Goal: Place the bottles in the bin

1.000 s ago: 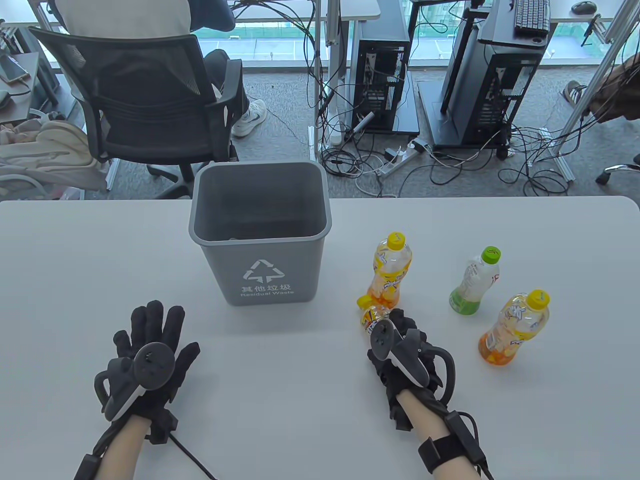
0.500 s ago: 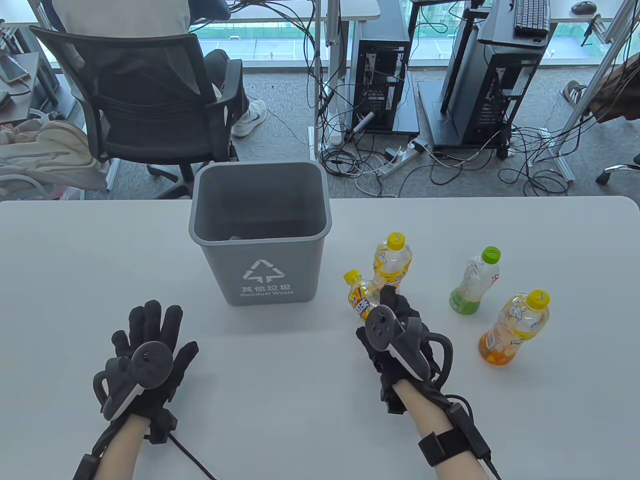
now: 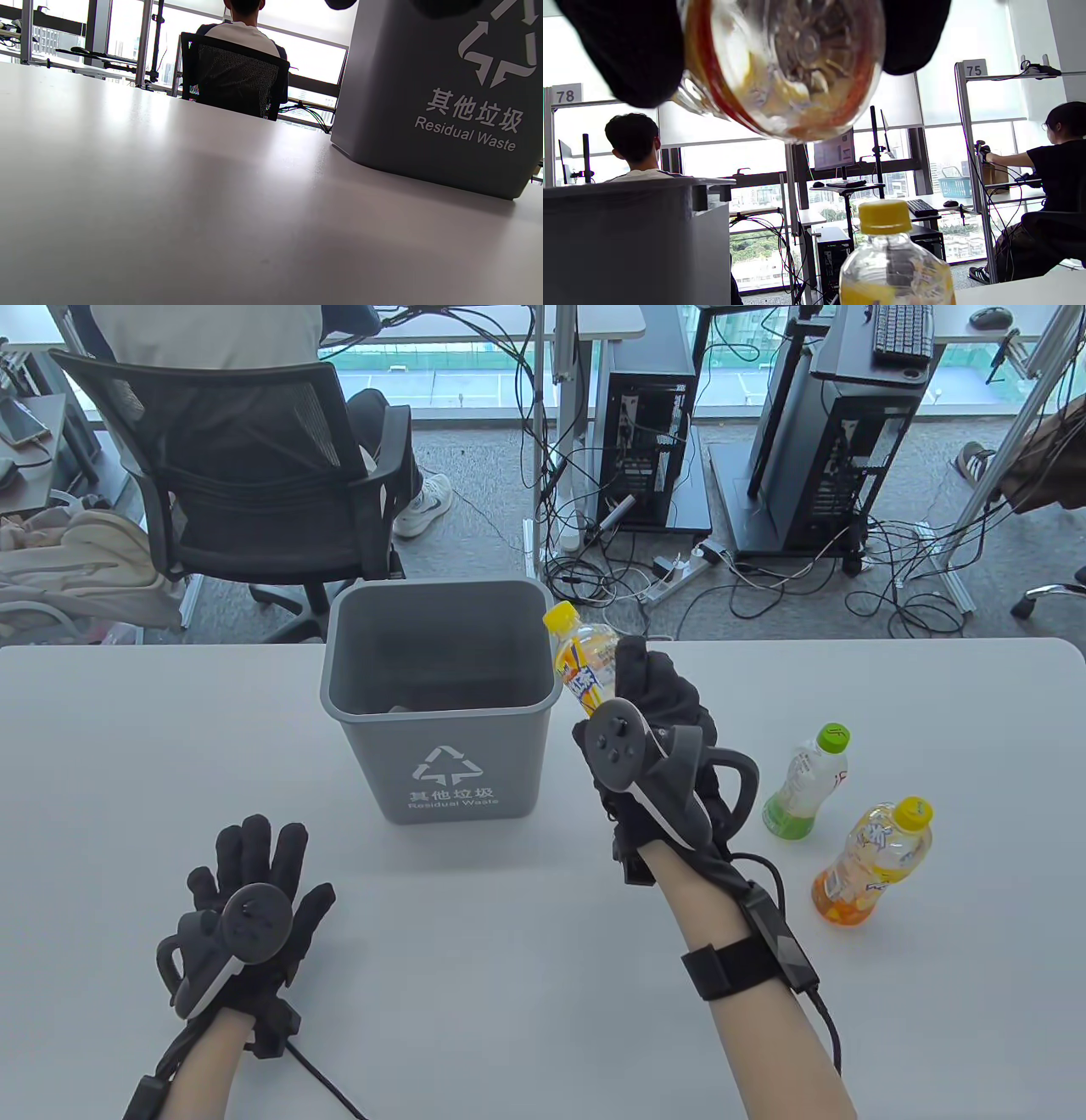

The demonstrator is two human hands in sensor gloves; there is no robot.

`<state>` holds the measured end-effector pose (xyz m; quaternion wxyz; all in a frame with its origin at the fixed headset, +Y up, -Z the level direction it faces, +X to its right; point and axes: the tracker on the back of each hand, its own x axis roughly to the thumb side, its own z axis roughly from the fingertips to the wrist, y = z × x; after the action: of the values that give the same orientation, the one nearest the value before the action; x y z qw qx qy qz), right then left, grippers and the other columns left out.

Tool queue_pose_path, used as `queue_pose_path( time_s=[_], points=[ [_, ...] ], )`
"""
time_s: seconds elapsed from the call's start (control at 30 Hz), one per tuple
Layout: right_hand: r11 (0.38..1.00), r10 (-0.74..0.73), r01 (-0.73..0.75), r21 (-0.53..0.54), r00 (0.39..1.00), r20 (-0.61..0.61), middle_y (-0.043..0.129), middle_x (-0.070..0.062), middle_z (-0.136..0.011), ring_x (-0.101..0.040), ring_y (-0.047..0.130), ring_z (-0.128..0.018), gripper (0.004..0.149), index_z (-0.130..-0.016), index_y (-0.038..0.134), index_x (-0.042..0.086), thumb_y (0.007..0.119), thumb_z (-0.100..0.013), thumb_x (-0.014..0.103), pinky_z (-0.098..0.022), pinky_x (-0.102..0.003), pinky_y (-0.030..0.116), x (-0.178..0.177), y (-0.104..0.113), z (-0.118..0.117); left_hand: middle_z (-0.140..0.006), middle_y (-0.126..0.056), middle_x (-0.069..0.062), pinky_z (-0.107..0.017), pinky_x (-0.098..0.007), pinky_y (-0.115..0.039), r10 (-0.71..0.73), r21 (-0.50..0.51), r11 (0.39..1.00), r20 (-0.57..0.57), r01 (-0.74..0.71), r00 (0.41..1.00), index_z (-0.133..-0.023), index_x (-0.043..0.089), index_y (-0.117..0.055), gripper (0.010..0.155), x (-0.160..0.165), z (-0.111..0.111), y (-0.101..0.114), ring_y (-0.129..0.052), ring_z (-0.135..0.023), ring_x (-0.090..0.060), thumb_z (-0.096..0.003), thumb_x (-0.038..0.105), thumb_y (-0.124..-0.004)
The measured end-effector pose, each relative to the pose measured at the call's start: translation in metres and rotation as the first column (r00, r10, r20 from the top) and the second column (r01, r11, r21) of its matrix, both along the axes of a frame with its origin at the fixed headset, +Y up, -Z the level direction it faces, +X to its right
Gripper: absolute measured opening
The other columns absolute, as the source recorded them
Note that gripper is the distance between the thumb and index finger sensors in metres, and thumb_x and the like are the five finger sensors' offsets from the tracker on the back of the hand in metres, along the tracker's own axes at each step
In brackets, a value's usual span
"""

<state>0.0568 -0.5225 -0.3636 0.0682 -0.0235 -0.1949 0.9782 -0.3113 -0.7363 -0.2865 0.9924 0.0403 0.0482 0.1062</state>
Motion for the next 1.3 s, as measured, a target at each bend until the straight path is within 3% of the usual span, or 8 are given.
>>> queue_pose_path(
  time_s=[0.13,0.27,0.5,0.67,0.87,1.1,1.3],
  points=[
    [0.998,-0.016,0.018,0.059,0.999,-0.036,0.048,-0.007,-0.117,-0.036,0.061,-0.101,0.092,-0.114,0.033,0.030,0.085,-0.042,0.053,-0.075,-0.053,0.060,-0.026,0.014,-0.016,-0.130,-0.016,0.000,-0.083,-0.069,-0.024,-0.004,-0.005,1.000,0.001,0.004,1.000,-0.117,0.038,-0.030,0.078,0.000,-0.001,0.000,-0.016,-0.123,-0.033,-0.0503,0.068,-0.057],
    [0.990,0.097,-0.091,0.104,0.994,-0.058,0.051,-0.003,-0.117,-0.034,0.061,-0.102,0.091,-0.113,0.036,0.034,0.087,-0.040,0.052,-0.076,-0.053,0.059,-0.058,0.015,-0.031,-0.130,-0.016,0.000,-0.083,-0.069,-0.024,-0.007,-0.006,1.000,-0.002,0.007,1.000,-0.117,0.038,-0.030,0.078,0.000,0.000,0.000,-0.016,-0.123,-0.033,-0.0503,0.068,-0.057],
    [0.977,0.201,-0.191,0.091,0.973,-0.116,0.051,0.000,-0.117,-0.032,0.060,-0.104,0.090,-0.112,0.037,0.036,0.088,-0.040,0.053,-0.078,-0.053,0.057,-0.102,0.002,-0.049,-0.130,-0.016,0.000,-0.083,-0.069,-0.024,0.018,-0.007,1.000,-0.064,-0.019,0.998,-0.117,0.038,-0.030,0.078,-0.011,0.002,0.001,-0.016,-0.123,-0.033,-0.0503,0.068,-0.057],
    [0.976,0.218,-0.214,0.040,0.969,-0.115,0.051,0.002,-0.118,-0.030,0.058,-0.105,0.091,-0.112,0.036,0.035,0.087,-0.039,0.054,-0.080,-0.053,0.056,-0.110,-0.014,-0.064,-0.129,-0.015,0.000,-0.083,-0.069,-0.023,-0.001,-0.013,1.000,-0.106,0.000,0.994,-0.117,0.038,-0.029,0.078,-0.021,0.005,0.001,-0.014,-0.123,-0.033,-0.0504,0.067,-0.057],
    [0.994,0.107,-0.107,0.008,0.984,-0.141,0.043,0.001,-0.121,-0.031,0.048,-0.110,0.092,-0.114,0.033,0.033,0.076,-0.039,0.065,-0.082,-0.055,0.049,-0.095,-0.019,-0.070,-0.129,-0.015,0.000,-0.083,-0.069,-0.023,-0.028,-0.021,0.999,-0.109,0.026,0.994,-0.117,0.038,-0.029,0.078,-0.019,0.005,0.000,-0.014,-0.123,-0.033,-0.0504,0.068,-0.057],
    [0.987,0.160,-0.158,0.041,0.986,-0.047,0.048,-0.001,-0.119,-0.032,0.052,-0.108,0.084,-0.112,0.039,0.033,0.074,-0.043,0.063,-0.080,-0.055,0.053,-0.043,-0.007,-0.069,-0.129,-0.015,0.000,-0.083,-0.069,-0.023,-0.043,-0.034,0.999,-0.100,0.040,0.994,-0.117,0.039,-0.028,0.078,-0.017,0.004,-0.001,-0.014,-0.123,-0.033,-0.0504,0.068,-0.057],
    [0.980,0.193,-0.190,-0.052,0.979,0.066,0.055,-0.002,-0.116,-0.033,0.059,-0.104,0.076,-0.110,0.049,0.031,0.072,-0.045,0.062,-0.077,-0.054,0.058,0.012,-0.024,-0.071,-0.129,-0.014,0.000,-0.083,-0.069,-0.024,-0.055,-0.049,0.997,-0.089,0.051,0.994,-0.117,0.039,-0.028,0.078,-0.016,0.004,-0.002,-0.014,-0.123,-0.033,-0.0507,0.068,-0.056]
  ],
)
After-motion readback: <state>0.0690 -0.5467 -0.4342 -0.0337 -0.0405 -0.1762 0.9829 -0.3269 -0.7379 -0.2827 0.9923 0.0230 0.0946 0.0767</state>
